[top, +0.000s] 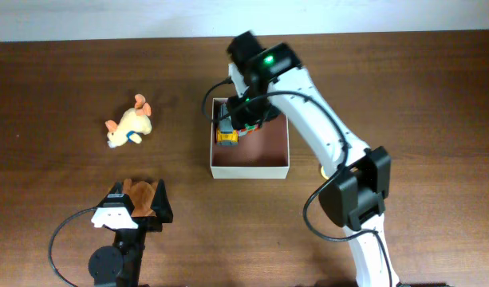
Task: Pack container
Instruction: 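Carry the Rubik's cube with the right gripper into the box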
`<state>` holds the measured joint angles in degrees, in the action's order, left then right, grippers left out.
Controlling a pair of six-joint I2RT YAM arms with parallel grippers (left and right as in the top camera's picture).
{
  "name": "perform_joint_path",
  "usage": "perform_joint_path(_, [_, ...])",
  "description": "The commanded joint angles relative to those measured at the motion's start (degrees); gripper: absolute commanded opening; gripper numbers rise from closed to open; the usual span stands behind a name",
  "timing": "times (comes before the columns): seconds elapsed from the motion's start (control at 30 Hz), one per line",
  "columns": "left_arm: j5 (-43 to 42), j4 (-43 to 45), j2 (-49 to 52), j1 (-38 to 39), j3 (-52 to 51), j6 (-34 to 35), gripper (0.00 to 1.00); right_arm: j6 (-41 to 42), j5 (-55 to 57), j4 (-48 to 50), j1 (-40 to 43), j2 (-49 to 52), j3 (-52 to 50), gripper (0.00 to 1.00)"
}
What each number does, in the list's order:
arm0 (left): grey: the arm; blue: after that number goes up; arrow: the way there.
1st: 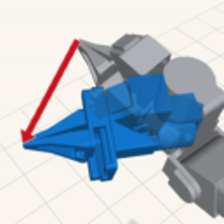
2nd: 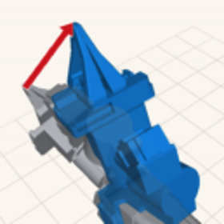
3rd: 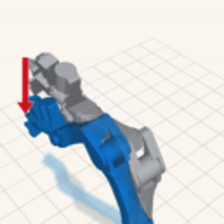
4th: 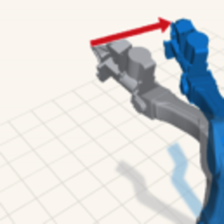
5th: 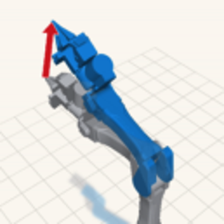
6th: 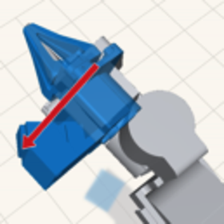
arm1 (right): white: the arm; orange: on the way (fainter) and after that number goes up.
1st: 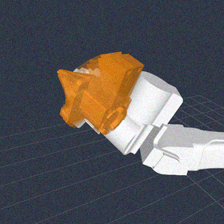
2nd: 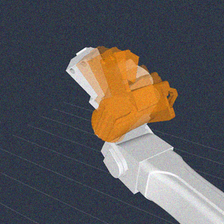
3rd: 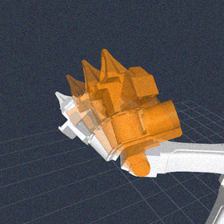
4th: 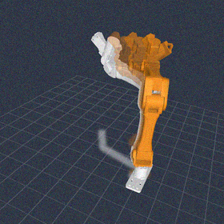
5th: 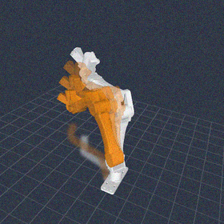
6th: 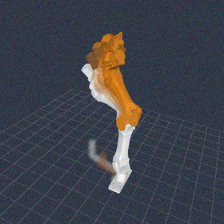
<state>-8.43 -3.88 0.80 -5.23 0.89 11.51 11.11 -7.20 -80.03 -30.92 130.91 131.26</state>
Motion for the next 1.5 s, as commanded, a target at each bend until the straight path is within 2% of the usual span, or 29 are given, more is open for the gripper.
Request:
perform_joint_path(0.0, [-0.8, 0.0, -0.5, 0.0, -0.3, -0.9, 0.99, 11.7, 15.3, 1.5, -1.4, 0.0, -2.5, 0.54])
perform_joint_path(0.17, [-0.8, 0.0, -0.5, 0.0, -0.3, -0.9, 0.99, 14.9, 16.5, 5.4, -0.9, 0.0, -7.9, 0.54])
perform_joint_path(0.57, [-0.8, 0.0, -0.5, 0.0, -0.3, -0.9, 0.99, 14.9, 17.0, 14.0, 2.1, 0.0, -16.7, 0.54])
perform_joint_path(0.8, [-0.8, 0.0, -0.5, 0.0, -0.3, -0.9, 0.99, 14.4, 16.9, 15.5, 3.6, 0.0, -16.7, 0.55])
perform_joint_path(0.9, [-0.8, 0.0, -0.5, 0.0, -0.3, -0.9, 0.99, 13.1, 16.9, 16.0, 3.6, 0.0, -16.7, 0.65])
perform_joint_path(1.1, [-0.8, 0.0, -0.5, 0.0, -0.3, -0.9, 0.99, 11.8, 15.6, 16.6, 3.6, 0.0, -16.7, 0.71])
perform_joint_path(1.27, [-0.8, 0.0, -0.5, 0.0, -0.3, -0.9, 0.99, 11.4, 14.9, 16.9, 3.6, 0.0, -16.6, 0.71])
perform_joint_path(1.4, [-0.8, 0.0, -0.5, 0.0, -0.3, -0.9, 0.99, 6.6, 9.0, 16.8, 3.5, 0.0, -14.9, 0.7])
perform_joint_path(1.47, [-0.8, 0.0, -0.5, 0.0, -0.3, -0.9, 0.99, 6.2, 7.0, 16.3, 3.5, 0.0, -14.2, 0.66])
